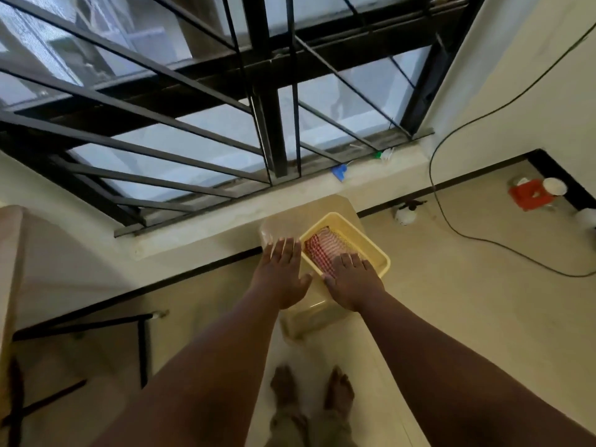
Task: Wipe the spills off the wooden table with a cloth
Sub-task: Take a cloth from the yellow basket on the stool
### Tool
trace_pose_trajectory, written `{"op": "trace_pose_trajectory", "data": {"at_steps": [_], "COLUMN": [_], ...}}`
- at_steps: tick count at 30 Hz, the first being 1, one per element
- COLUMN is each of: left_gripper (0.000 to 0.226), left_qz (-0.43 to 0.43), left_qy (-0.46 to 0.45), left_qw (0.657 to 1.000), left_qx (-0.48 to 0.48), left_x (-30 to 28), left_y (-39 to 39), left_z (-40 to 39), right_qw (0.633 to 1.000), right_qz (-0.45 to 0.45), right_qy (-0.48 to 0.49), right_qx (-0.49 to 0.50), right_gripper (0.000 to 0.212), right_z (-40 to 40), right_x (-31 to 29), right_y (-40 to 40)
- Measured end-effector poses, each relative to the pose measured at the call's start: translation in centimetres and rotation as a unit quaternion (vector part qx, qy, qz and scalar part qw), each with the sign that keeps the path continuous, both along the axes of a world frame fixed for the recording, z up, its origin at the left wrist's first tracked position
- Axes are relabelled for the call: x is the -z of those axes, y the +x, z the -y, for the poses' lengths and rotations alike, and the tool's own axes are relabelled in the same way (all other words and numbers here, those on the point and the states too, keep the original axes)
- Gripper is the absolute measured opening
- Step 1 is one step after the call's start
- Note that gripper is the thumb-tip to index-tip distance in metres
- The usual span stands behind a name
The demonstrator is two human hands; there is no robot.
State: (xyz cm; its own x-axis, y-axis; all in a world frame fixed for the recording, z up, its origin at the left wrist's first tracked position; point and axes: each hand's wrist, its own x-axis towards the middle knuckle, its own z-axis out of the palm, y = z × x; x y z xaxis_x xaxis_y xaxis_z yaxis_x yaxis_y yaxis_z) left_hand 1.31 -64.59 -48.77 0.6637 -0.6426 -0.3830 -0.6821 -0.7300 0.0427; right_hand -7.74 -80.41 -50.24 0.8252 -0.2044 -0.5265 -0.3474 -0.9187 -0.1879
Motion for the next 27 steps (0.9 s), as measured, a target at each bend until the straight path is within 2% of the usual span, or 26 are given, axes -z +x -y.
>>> {"op": "trace_pose_trajectory", "data": {"at_steps": [6,10,16,21,25,27], "left_gripper": [0.078,0.076,0.074,0.075,0.075,0.074], "left_qz": [-0.031,-0.044,-0.063,-0.074,-0.072,-0.068], "left_qy": [0.032,0.033,0.042,0.046,0.040,0.041], "left_qw": [0.999,0.998,0.997,0.996,0.996,0.996], "left_qx": [0.009,0.029,0.023,0.030,0.029,0.029], "left_x": [4.4,5.2,6.2,7.4,8.0,8.1], "left_y": [2.1,4.6,6.9,6.9,7.1,7.1], "left_z": [0.1,0.7,1.3,1.6,1.8,1.8], "right_qw": [0.999,0.995,0.993,0.992,0.992,0.982], "right_qz": [-0.040,-0.077,-0.100,-0.117,-0.116,-0.094], "right_qy": [-0.032,-0.039,-0.055,-0.050,0.006,0.053], "right_qx": [0.010,0.049,0.028,0.017,0.044,0.154], "right_gripper": [0.058,0.050,0.042,0.051,0.063,0.088], "right_z": [0.1,0.6,0.9,1.3,1.5,1.4], "right_x": [3.4,5.0,7.7,10.0,11.8,11.6], "right_y": [3.0,5.3,6.1,6.0,5.5,5.7]}}
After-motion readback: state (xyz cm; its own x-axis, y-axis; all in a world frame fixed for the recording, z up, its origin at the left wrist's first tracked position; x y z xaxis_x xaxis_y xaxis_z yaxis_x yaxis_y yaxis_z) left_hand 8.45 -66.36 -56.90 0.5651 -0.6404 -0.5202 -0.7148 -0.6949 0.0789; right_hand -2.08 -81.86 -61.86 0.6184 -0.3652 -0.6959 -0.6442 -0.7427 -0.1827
